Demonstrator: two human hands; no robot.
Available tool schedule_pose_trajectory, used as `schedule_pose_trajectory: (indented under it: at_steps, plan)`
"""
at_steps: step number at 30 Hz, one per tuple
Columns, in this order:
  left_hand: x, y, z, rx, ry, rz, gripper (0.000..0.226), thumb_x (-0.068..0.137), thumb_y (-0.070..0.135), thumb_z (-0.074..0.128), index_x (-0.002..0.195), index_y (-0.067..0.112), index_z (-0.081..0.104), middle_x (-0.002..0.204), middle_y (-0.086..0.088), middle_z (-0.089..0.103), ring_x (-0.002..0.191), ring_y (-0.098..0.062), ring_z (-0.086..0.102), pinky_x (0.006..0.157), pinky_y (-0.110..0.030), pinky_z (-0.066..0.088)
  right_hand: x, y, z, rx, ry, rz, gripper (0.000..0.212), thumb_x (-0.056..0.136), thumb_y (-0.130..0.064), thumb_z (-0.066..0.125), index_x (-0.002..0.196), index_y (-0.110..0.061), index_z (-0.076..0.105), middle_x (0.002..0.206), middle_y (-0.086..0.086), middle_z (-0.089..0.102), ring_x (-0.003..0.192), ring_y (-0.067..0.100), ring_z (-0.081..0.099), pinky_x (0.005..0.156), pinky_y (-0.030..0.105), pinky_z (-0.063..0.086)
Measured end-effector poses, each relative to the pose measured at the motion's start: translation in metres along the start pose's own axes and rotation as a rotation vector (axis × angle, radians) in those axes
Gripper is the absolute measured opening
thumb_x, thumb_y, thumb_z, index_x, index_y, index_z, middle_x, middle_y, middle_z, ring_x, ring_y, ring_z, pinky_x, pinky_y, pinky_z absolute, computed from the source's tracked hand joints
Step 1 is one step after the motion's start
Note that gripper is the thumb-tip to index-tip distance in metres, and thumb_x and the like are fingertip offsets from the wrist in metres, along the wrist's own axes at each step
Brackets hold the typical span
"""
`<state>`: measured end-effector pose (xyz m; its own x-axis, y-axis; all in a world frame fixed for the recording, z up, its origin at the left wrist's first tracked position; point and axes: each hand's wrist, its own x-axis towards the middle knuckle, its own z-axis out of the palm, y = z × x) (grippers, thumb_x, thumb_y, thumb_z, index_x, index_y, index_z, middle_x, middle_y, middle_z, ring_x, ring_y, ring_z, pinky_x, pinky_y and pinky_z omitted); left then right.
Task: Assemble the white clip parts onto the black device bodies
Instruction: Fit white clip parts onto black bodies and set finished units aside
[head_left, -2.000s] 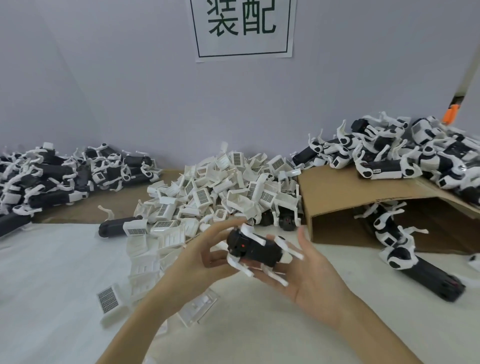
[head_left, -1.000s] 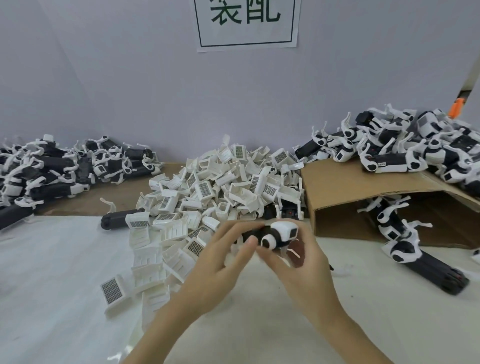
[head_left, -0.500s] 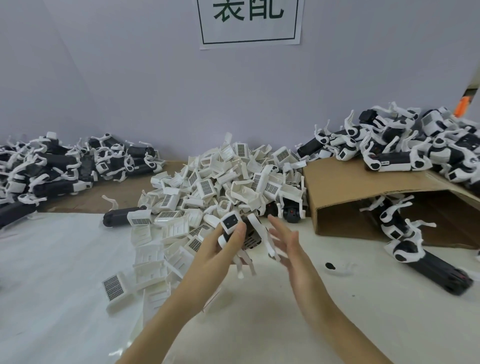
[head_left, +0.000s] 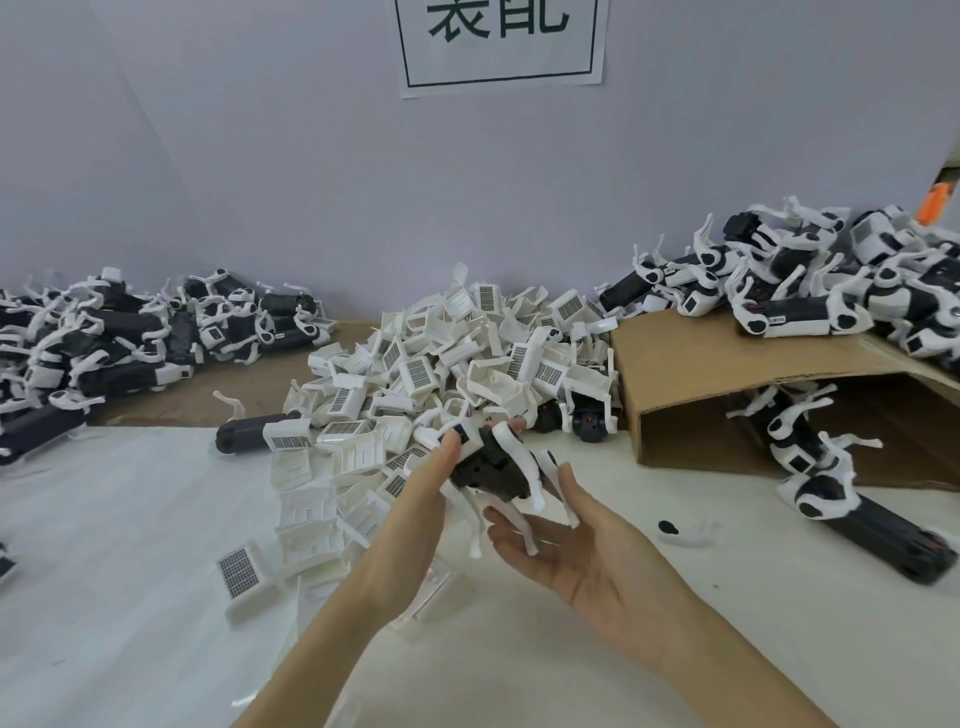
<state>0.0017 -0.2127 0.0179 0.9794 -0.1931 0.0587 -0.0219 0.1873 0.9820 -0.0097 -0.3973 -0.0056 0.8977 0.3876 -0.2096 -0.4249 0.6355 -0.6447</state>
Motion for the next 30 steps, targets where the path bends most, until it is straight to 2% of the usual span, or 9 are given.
schedule_pose_trajectory:
  at_steps: [4, 8, 11, 14, 17, 19, 23, 26, 30]
  plan:
    - [0.004, 0.003, -0.003, 0.010, 0.043, -0.016, 0.059, 0.097, 0.077, 0.050, 0.129, 0.034, 0.075, 0.133, -0.002, 0.074, 0.125, -0.020, 0.069, 0.111, -0.045, 0.046, 0.001, -0.005, -0.004, -0.007, 0.000, -0.118, 0.045, 0.101, -0.025, 0.064, 0.140, -0.004, 0.056, 0.133, 0.035, 0.063, 0.118, 0.052, 0.066, 0.095, 0.055, 0.059]
    - [0.006, 0.001, -0.001, 0.103, 0.082, -0.017, 0.060, 0.076, 0.085, 0.069, 0.114, 0.039, 0.078, 0.119, -0.002, 0.079, 0.114, -0.024, 0.074, 0.106, -0.046, 0.052, 0.001, -0.013, -0.008, -0.342, 0.036, -0.406, 0.045, 0.097, -0.022, 0.064, 0.142, -0.027, 0.061, 0.120, 0.022, 0.067, 0.122, 0.039, 0.067, 0.098, 0.054, 0.059]
    - [0.005, 0.003, -0.004, 0.160, 0.105, 0.037, 0.047, 0.074, 0.071, 0.079, 0.110, 0.041, 0.079, 0.116, 0.001, 0.080, 0.116, -0.025, 0.074, 0.107, -0.043, 0.054, 0.002, -0.016, -0.010, -0.597, 0.019, -0.516, 0.043, 0.098, -0.038, 0.072, 0.140, -0.036, 0.063, 0.136, 0.003, 0.066, 0.130, 0.025, 0.063, 0.104, 0.050, 0.055]
    - [0.006, 0.005, -0.008, 0.201, 0.100, 0.066, 0.037, 0.076, 0.064, 0.078, 0.106, 0.043, 0.080, 0.108, 0.001, 0.082, 0.110, -0.020, 0.075, 0.102, -0.036, 0.055, 0.004, -0.015, -0.015, -0.772, 0.003, -0.544, 0.045, 0.094, -0.052, 0.071, 0.136, -0.038, 0.065, 0.139, -0.004, 0.066, 0.129, 0.018, 0.062, 0.107, 0.049, 0.053]
    - [0.004, 0.008, -0.010, 0.260, 0.120, 0.096, 0.026, 0.079, 0.050, 0.080, 0.104, 0.042, 0.081, 0.099, 0.007, 0.082, 0.094, -0.005, 0.075, 0.079, -0.015, 0.053, 0.005, -0.017, -0.020, -0.745, -0.082, -0.481, 0.051, 0.093, -0.050, 0.074, 0.141, -0.036, 0.062, 0.146, -0.004, 0.062, 0.138, 0.017, 0.054, 0.110, 0.052, 0.050]
    - [0.003, 0.009, -0.012, 0.295, 0.103, 0.095, 0.033, 0.079, 0.047, 0.086, 0.111, 0.040, 0.080, 0.106, 0.008, 0.081, 0.097, -0.003, 0.074, 0.077, -0.011, 0.051, 0.004, -0.020, -0.023, -0.746, -0.108, -0.474, 0.058, 0.092, -0.049, 0.077, 0.145, -0.036, 0.058, 0.150, -0.006, 0.058, 0.144, 0.016, 0.048, 0.111, 0.054, 0.049]
    - [0.003, 0.006, -0.010, 0.285, 0.149, 0.007, 0.052, 0.070, 0.064, 0.084, 0.119, 0.048, 0.072, 0.107, 0.004, 0.079, 0.098, -0.012, 0.072, 0.084, -0.020, 0.054, 0.001, -0.020, -0.021, -0.912, -0.028, -0.587, 0.056, 0.094, -0.038, 0.074, 0.146, -0.038, 0.053, 0.146, -0.014, 0.060, 0.143, 0.009, 0.048, 0.111, 0.042, 0.050]
    - [0.004, 0.004, -0.008, 0.033, 0.167, -0.057, 0.060, 0.078, 0.071, 0.082, 0.118, 0.027, 0.075, 0.116, -0.008, 0.078, 0.113, -0.024, 0.072, 0.101, -0.036, 0.052, -0.004, -0.015, -0.015, -1.179, -0.010, -0.751, 0.065, 0.093, -0.043, 0.076, 0.150, -0.043, 0.045, 0.151, -0.018, 0.051, 0.144, 0.006, 0.044, 0.111, 0.025, 0.043]
    - [0.005, 0.005, -0.009, -0.286, 0.252, -0.009, 0.058, 0.096, 0.068, 0.058, 0.084, 0.014, 0.074, 0.095, -0.012, 0.074, 0.094, -0.025, 0.071, 0.097, -0.044, 0.051, -0.005, 0.007, -0.009, -1.479, -0.063, -0.878, 0.074, 0.096, -0.041, 0.073, 0.158, -0.040, 0.033, 0.154, -0.023, 0.039, 0.144, 0.009, 0.042, 0.116, 0.017, 0.031]
